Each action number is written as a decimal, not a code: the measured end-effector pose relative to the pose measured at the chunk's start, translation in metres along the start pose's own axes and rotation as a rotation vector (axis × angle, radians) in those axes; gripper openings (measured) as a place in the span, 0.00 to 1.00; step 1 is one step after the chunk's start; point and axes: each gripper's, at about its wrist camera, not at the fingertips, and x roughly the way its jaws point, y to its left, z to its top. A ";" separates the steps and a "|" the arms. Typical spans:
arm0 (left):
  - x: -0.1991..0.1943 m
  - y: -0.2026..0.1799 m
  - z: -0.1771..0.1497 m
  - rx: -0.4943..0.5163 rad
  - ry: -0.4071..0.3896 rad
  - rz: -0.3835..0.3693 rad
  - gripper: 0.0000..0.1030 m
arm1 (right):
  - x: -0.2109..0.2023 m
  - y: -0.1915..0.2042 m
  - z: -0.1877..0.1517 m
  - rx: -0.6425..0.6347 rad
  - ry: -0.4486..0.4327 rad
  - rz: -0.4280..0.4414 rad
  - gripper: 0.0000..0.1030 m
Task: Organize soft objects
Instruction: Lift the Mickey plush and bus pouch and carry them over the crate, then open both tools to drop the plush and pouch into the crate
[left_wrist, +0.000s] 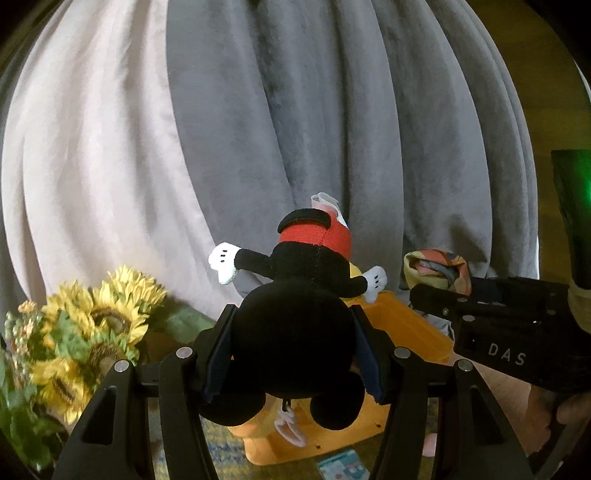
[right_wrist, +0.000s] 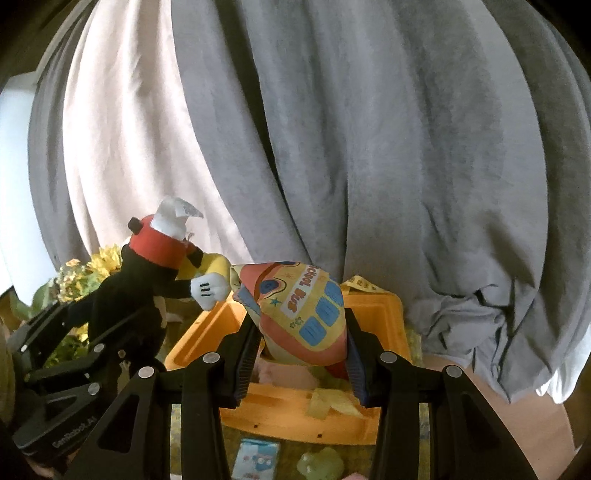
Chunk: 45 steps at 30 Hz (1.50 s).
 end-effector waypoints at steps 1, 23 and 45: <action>0.004 0.000 0.000 0.009 0.001 0.000 0.57 | 0.004 -0.001 0.002 -0.001 0.005 -0.003 0.42; 0.125 -0.006 -0.017 0.147 0.189 -0.060 0.57 | 0.110 -0.027 -0.008 0.056 0.222 -0.048 0.42; 0.120 -0.005 -0.025 0.079 0.254 -0.025 0.73 | 0.119 -0.047 -0.020 0.094 0.288 -0.088 0.64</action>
